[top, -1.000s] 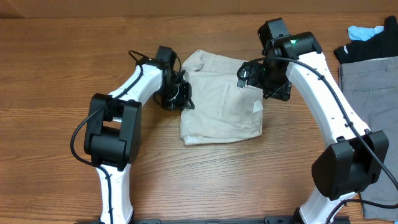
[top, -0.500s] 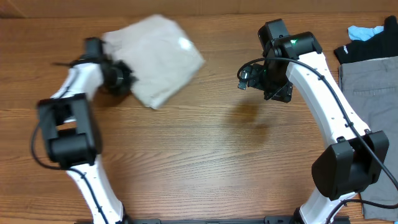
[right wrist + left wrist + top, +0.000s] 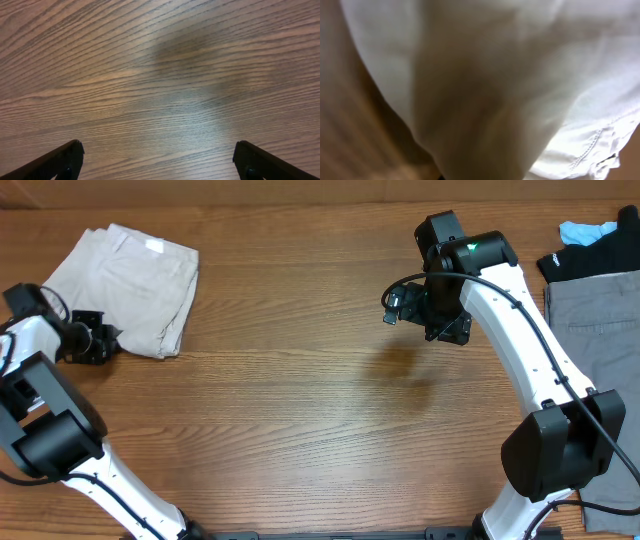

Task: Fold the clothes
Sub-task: 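Carry the folded shorts to the table's top-left corner with the left gripper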

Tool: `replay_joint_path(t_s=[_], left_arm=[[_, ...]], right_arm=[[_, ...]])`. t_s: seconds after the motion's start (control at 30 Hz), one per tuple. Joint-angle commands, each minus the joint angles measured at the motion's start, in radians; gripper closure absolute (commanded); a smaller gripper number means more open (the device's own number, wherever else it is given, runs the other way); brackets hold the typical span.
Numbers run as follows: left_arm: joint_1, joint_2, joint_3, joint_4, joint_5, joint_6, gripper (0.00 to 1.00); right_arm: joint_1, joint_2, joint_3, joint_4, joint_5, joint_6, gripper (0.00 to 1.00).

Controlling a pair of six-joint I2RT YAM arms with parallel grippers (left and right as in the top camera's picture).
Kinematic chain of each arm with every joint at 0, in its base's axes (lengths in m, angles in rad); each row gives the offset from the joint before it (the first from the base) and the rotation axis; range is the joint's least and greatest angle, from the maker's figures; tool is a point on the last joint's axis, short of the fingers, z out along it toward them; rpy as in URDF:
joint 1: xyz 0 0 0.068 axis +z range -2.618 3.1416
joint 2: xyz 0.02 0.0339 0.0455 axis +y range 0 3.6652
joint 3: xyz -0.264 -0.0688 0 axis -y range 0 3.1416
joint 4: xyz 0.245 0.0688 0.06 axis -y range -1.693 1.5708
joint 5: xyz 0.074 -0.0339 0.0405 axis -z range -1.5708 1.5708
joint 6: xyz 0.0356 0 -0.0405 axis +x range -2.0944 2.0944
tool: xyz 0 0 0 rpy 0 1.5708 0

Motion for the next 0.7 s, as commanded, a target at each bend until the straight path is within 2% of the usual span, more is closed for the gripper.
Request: replay_joint_path(t_s=[0.0, 0.17, 0.27, 0.47, 0.67], left_arm=[[0.031, 0.041, -0.040, -0.023, 0.031, -0.141, 0.96], [0.008, 0.041, -0.068, 0.080, 0.043, -0.208, 0.96], [-0.016, 0.041, -0.068, 0.130, 0.035, -0.296, 0.96], [-0.098, 0.041, -0.068, 0.262, 0.115, -0.421, 0.96], [-0.187, 0.041, -0.068, 0.322, -0.016, -0.446, 0.96]], right_arm=[[-0.002, -0.010, 0.016, 0.004, 0.017, -0.005, 0.00], [-0.001, -0.010, 0.015, 0.005, 0.017, -0.006, 0.00], [-0.001, -0.010, 0.011, 0.002, 0.017, -0.005, 0.00], [-0.001, -0.010, 0.011, 0.003, 0.017, -0.005, 0.00], [-0.001, -0.010, 0.011, -0.003, 0.017, -0.006, 0.00]])
